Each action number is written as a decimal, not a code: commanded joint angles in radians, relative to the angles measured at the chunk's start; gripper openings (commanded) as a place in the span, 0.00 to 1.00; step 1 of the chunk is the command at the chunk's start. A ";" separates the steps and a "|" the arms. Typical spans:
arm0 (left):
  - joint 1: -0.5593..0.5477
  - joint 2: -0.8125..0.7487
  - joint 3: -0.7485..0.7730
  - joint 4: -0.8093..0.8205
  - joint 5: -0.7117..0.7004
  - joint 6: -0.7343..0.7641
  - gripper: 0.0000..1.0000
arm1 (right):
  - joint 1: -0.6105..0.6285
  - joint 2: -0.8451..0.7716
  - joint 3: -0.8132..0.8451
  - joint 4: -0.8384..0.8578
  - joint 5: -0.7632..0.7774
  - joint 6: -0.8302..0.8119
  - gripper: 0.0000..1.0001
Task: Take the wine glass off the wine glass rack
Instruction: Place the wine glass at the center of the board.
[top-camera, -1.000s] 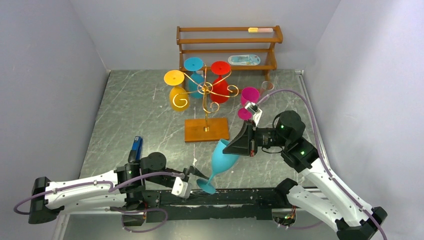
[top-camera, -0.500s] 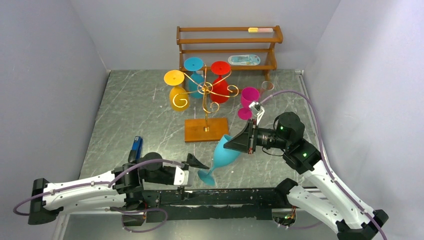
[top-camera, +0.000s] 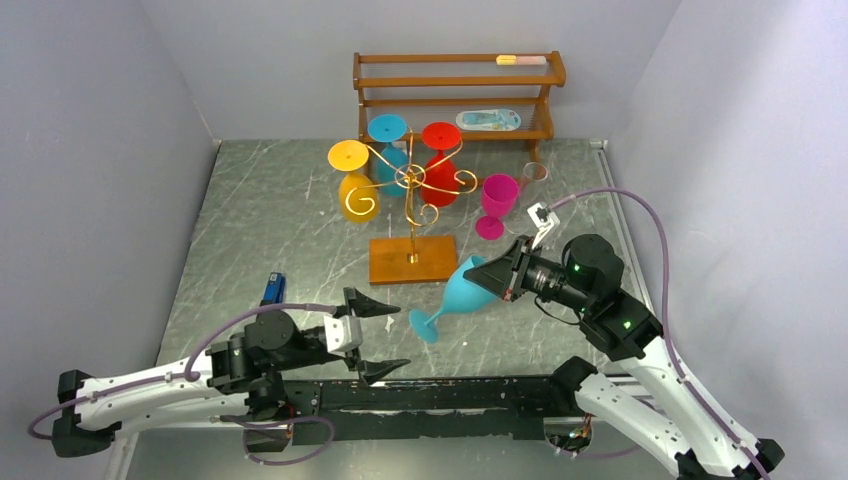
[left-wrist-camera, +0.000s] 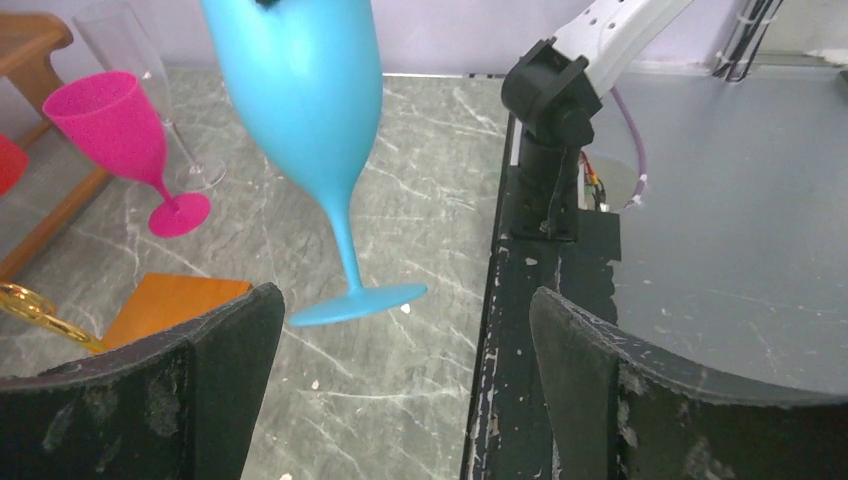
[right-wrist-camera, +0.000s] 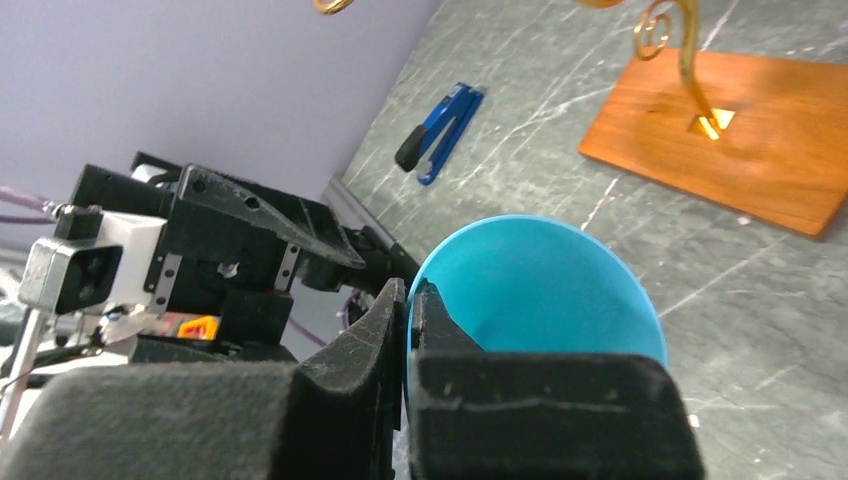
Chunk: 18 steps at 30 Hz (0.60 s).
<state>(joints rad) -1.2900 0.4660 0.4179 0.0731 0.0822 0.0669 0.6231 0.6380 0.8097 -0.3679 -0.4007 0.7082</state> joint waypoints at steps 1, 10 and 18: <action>0.003 0.026 0.032 -0.004 -0.055 0.020 0.97 | 0.003 0.000 0.037 -0.094 0.130 -0.033 0.00; 0.003 -0.065 -0.105 0.084 -0.194 -0.031 0.97 | 0.004 0.015 0.082 -0.283 0.365 -0.048 0.00; 0.003 -0.123 -0.037 -0.141 -0.320 -0.060 0.97 | 0.003 0.017 0.080 -0.356 0.540 -0.092 0.00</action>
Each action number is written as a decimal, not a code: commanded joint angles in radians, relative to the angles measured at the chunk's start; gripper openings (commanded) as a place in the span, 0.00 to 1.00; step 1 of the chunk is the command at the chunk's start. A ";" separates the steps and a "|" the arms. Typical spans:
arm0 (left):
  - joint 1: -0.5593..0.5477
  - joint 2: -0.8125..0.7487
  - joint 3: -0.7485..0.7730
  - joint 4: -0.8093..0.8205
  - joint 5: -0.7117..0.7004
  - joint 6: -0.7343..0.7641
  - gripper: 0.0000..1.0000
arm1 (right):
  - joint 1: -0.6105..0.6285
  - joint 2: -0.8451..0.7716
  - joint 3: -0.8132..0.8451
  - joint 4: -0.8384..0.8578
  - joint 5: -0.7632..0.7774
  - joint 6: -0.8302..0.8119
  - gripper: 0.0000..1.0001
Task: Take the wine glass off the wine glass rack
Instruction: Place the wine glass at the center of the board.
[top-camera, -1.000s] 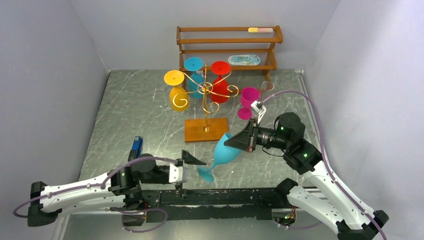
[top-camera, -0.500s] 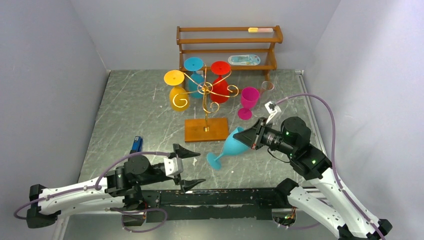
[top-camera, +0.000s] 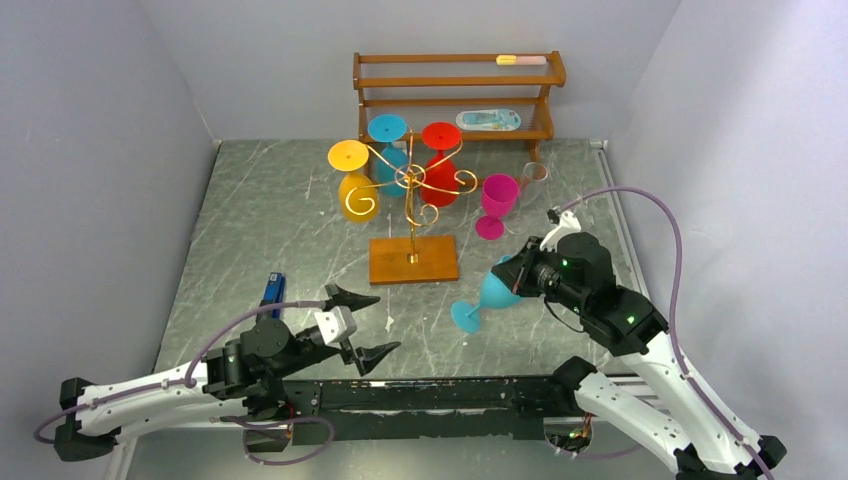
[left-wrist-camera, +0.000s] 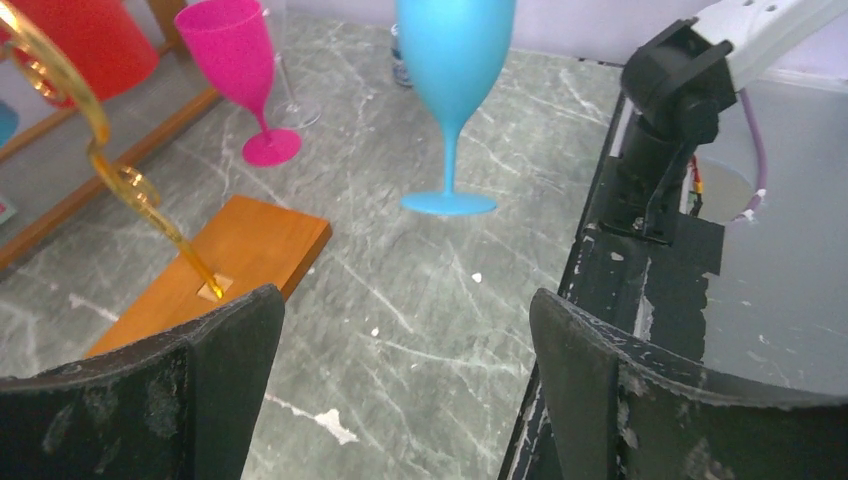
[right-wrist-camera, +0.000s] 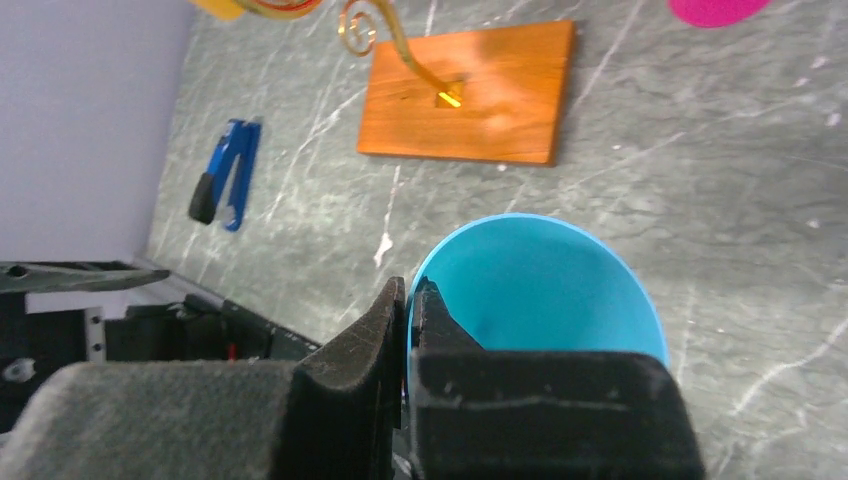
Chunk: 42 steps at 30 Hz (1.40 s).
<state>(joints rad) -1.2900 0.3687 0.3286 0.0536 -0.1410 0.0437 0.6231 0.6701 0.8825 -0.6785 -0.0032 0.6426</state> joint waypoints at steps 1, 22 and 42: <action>0.003 -0.036 0.058 -0.136 -0.118 -0.075 0.97 | 0.004 -0.015 0.007 -0.044 0.159 -0.022 0.00; 0.003 -0.078 0.233 -0.514 -0.399 -0.374 0.97 | 0.003 0.008 0.027 -0.121 0.638 0.026 0.00; 0.003 0.098 0.239 -0.477 -0.453 -0.377 0.97 | -0.029 0.279 -0.046 0.264 0.803 -0.184 0.00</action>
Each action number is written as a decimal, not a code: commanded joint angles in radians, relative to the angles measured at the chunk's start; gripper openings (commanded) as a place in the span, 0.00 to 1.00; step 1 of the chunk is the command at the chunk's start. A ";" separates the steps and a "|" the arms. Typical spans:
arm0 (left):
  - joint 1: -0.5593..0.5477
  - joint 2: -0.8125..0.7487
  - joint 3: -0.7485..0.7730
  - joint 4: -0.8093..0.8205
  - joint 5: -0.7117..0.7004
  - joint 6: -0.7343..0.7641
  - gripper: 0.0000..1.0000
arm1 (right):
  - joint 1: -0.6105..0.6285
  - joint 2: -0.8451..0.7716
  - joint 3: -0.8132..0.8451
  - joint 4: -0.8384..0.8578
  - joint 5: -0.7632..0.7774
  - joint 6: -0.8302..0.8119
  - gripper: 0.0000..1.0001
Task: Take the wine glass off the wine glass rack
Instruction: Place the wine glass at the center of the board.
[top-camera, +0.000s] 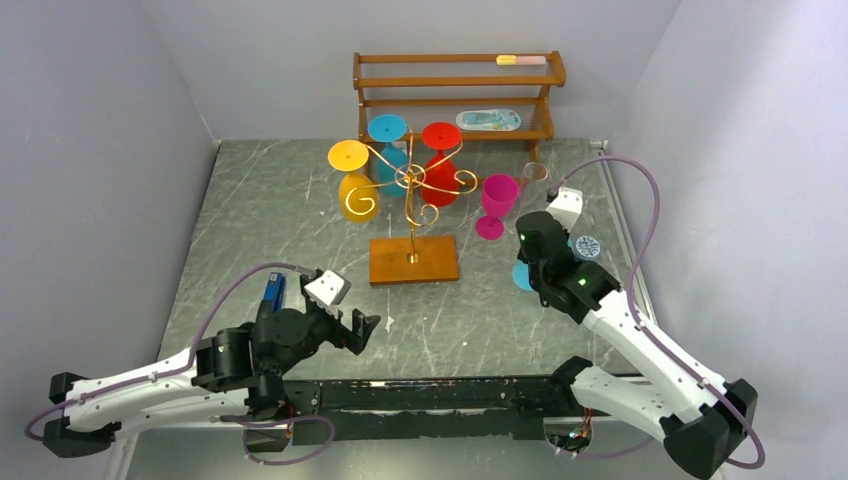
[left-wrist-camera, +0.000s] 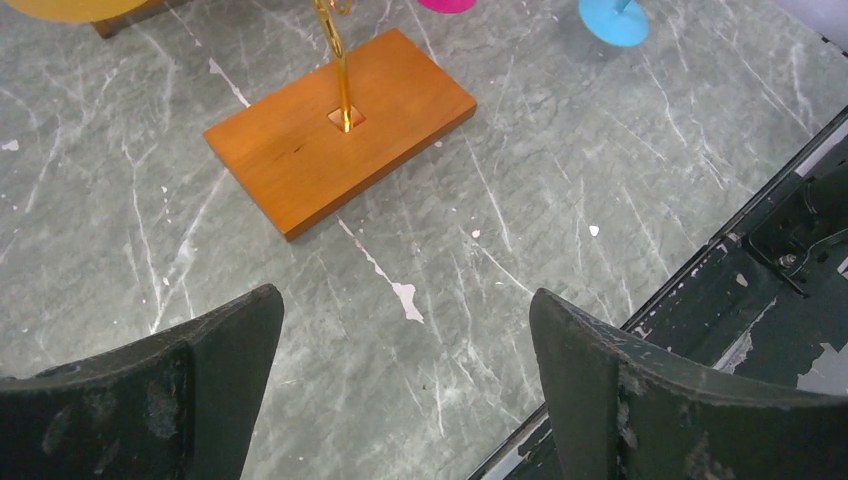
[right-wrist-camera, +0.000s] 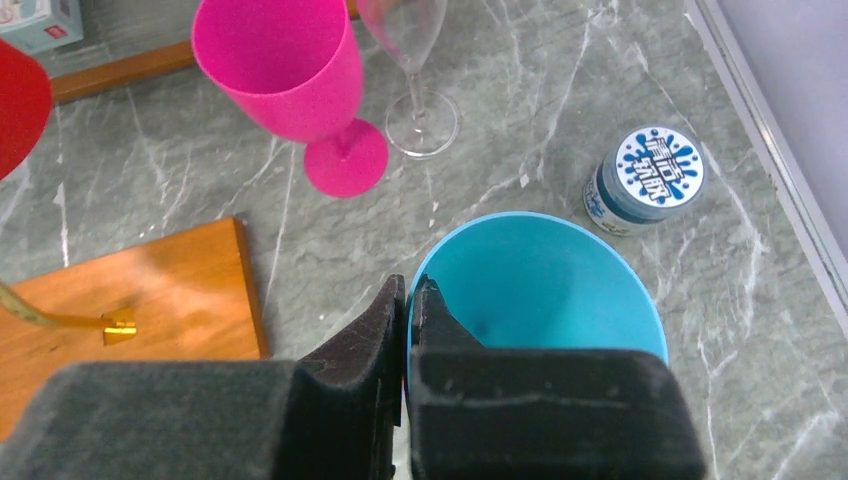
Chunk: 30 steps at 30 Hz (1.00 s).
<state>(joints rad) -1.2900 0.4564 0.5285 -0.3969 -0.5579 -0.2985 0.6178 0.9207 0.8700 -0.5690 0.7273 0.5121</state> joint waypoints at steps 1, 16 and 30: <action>0.003 0.008 0.043 -0.032 -0.040 -0.039 0.97 | -0.041 0.043 -0.036 0.166 0.072 -0.044 0.00; 0.003 -0.070 0.020 -0.047 -0.121 -0.067 0.97 | -0.260 0.205 -0.071 0.438 -0.119 -0.122 0.00; 0.003 -0.030 0.013 0.001 -0.023 -0.007 0.97 | -0.270 0.295 -0.062 0.499 -0.173 -0.138 0.00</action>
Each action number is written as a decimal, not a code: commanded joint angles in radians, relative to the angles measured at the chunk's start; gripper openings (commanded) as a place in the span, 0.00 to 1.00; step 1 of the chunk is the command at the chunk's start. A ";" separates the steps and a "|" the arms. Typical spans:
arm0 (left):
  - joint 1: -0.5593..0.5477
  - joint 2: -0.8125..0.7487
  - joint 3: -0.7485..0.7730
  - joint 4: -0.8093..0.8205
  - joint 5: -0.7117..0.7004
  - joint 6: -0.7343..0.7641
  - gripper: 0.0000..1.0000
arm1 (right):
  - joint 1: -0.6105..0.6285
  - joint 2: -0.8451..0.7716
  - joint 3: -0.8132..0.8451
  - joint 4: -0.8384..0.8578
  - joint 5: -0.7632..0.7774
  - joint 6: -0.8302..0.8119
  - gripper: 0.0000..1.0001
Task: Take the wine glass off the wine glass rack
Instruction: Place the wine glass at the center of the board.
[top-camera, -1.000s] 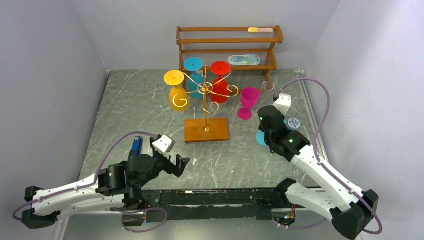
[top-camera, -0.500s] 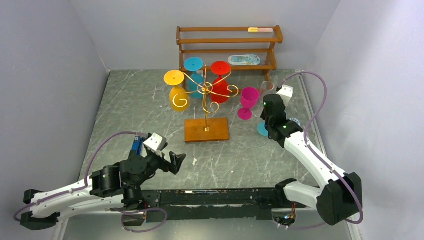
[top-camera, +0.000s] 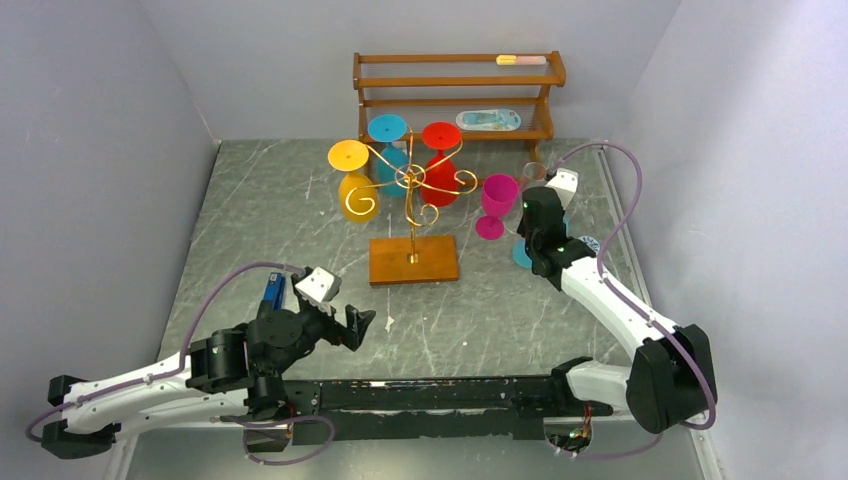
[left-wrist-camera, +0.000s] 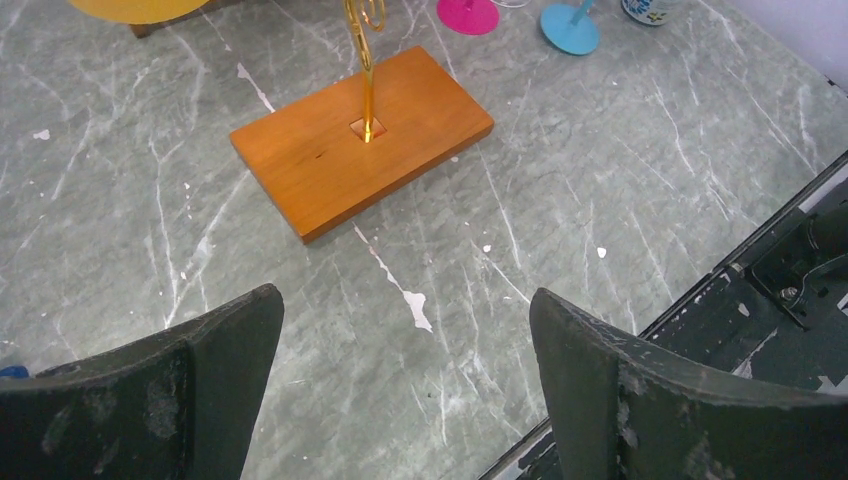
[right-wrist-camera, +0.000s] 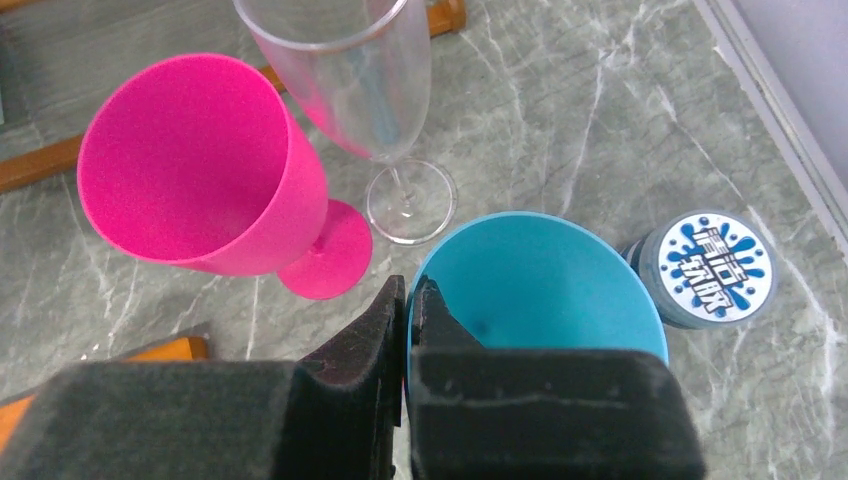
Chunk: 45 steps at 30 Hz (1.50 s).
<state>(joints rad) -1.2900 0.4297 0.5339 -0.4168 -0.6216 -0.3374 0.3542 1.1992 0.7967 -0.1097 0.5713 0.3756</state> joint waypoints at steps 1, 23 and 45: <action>0.003 -0.003 0.008 0.022 0.043 0.035 0.97 | -0.006 0.025 0.016 0.025 -0.025 0.007 0.00; 0.003 -0.003 0.017 0.010 0.043 0.025 0.97 | -0.006 0.137 0.070 0.024 -0.041 -0.061 0.04; 0.003 -0.003 0.023 -0.008 0.024 0.003 0.97 | -0.007 0.076 0.156 -0.070 -0.089 -0.129 0.26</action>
<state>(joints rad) -1.2900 0.4297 0.5339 -0.4164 -0.5903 -0.3298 0.3527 1.2907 0.9443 -0.1783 0.4984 0.2756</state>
